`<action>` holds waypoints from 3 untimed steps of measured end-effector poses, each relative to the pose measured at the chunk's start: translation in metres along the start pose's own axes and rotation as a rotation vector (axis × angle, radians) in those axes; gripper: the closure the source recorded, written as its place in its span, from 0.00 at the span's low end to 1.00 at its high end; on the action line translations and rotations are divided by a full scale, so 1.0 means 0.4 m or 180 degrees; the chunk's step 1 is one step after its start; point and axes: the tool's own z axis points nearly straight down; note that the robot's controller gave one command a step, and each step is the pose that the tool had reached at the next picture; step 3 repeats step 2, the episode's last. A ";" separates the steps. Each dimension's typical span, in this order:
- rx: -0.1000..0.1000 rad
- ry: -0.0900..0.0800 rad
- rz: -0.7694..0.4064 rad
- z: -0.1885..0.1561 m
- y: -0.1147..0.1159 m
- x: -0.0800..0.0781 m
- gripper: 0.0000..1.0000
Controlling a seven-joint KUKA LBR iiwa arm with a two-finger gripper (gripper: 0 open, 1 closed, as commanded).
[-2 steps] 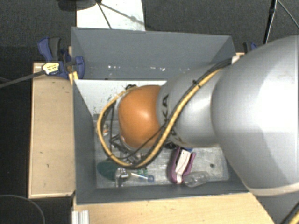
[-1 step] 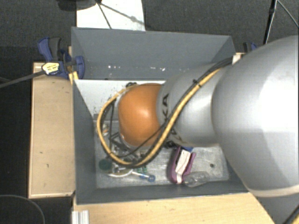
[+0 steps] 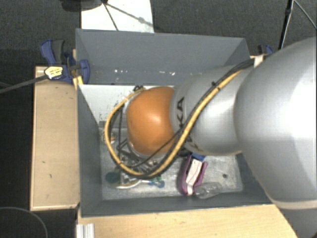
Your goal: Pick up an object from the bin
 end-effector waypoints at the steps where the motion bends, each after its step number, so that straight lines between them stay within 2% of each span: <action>1: -0.0002 -0.0007 -0.0699 -0.034 0.006 0.004 1.00; 2: -0.0001 -0.0012 -0.1490 -0.235 0.021 0.005 1.00; 3: -0.0001 -0.0012 -0.1490 -0.235 0.021 0.005 1.00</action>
Offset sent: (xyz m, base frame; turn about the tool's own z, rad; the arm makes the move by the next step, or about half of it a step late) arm -0.0029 0.0013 0.0132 -0.2199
